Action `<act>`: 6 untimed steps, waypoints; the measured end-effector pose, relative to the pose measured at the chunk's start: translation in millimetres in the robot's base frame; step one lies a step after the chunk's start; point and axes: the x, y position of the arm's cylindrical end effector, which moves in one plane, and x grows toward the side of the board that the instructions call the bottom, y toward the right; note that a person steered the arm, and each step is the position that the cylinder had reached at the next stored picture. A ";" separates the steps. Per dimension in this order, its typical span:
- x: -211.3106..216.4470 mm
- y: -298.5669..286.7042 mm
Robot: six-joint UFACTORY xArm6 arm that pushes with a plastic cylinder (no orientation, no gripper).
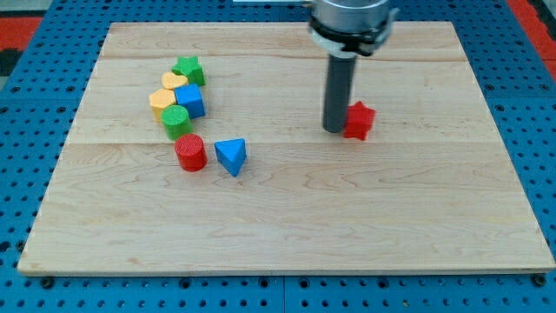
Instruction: Move the blue cube diagonally to the top left of the red circle
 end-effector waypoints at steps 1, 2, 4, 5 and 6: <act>-12.5 7.7; -12.9 -73.7; -29.2 -159.3; -49.3 -182.4; -71.4 -188.0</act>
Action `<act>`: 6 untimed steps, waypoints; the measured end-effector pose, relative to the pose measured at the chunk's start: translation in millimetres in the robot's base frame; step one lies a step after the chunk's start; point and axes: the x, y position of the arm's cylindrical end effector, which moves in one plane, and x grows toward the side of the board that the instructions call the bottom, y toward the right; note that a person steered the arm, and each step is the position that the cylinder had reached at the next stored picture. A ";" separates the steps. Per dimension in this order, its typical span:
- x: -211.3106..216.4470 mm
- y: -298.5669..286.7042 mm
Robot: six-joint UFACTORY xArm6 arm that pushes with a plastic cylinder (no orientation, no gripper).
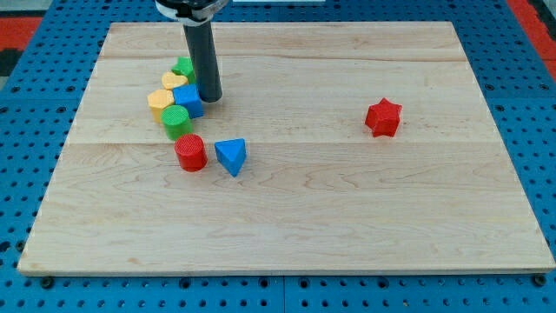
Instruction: Move the blue cube diagonally to the top left of the red circle
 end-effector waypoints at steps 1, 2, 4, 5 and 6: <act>-9.0 -36.5; 15.9 -47.1; 35.0 -18.0; 42.9 4.8; 74.9 10.8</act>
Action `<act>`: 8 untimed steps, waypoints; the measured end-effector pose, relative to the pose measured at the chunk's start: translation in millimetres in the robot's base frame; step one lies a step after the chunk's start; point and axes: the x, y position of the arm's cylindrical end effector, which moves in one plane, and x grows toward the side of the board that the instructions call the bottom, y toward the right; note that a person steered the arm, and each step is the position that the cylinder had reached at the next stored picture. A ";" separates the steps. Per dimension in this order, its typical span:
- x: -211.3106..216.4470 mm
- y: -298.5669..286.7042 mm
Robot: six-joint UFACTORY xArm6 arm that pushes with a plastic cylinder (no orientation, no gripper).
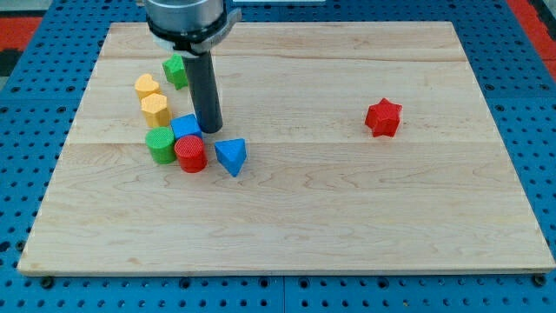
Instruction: Move the blue cube diagonally to the top left of the red circle
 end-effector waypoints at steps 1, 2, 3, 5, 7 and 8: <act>-5.7 53.1; -36.3 46.2; -55.0 39.3; -14.0 -49.4; -18.5 -39.6; -23.6 28.9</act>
